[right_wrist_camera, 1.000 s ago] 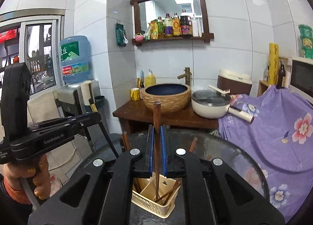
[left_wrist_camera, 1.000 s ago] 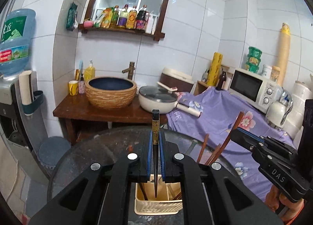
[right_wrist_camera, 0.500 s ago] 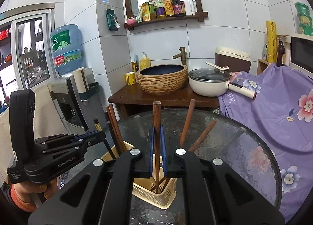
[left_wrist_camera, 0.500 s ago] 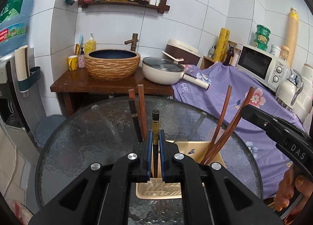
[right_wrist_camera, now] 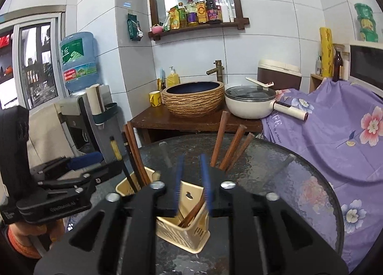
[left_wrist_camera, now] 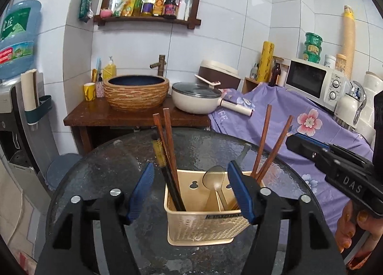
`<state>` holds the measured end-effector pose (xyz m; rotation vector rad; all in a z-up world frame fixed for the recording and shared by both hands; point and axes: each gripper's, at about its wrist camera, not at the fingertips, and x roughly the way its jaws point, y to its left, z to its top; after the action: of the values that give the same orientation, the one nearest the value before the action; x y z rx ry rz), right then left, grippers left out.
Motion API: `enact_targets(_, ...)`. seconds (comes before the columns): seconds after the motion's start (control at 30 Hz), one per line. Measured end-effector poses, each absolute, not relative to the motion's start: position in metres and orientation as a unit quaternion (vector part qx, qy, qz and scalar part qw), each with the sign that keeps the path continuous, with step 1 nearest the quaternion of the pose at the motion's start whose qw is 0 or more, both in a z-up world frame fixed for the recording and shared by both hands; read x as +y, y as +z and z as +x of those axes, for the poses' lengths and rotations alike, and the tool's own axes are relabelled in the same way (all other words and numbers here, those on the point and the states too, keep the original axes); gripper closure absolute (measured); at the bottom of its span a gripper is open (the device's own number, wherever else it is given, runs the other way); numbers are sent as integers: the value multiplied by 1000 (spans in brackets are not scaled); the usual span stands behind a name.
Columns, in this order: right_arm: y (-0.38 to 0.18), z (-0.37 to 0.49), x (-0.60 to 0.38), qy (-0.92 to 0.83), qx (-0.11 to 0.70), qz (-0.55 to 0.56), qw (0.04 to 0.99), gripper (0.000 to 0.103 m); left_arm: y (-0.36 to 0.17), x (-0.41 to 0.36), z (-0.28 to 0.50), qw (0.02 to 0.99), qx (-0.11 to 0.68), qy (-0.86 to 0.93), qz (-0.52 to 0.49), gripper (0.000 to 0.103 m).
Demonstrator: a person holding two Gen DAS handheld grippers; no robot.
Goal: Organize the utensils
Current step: 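Open both tools to release the chopsticks in the holder, then move both tools down toward the two metal spoons on the table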
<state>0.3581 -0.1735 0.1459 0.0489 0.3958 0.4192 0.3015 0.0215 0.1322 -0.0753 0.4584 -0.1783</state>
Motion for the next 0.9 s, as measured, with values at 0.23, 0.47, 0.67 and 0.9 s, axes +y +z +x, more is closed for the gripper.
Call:
enact_targets(0.23,111,321,-183,204,225,23,952,50,103,8,251,972,219,-70,46,18)
enact_targets(0.47,58,265,-171,195,235,-58,951,48,52,14,212,947,305,-88,52,15)
enact_targets(0.67,17,234,-178,183,260,-62,946,40,10,6,175,922,361,-119,65,23)
enact_targets(0.9,-8,215,-184,189,295,-35,936,40,-24,-9,157,905,394,-121,107,34)
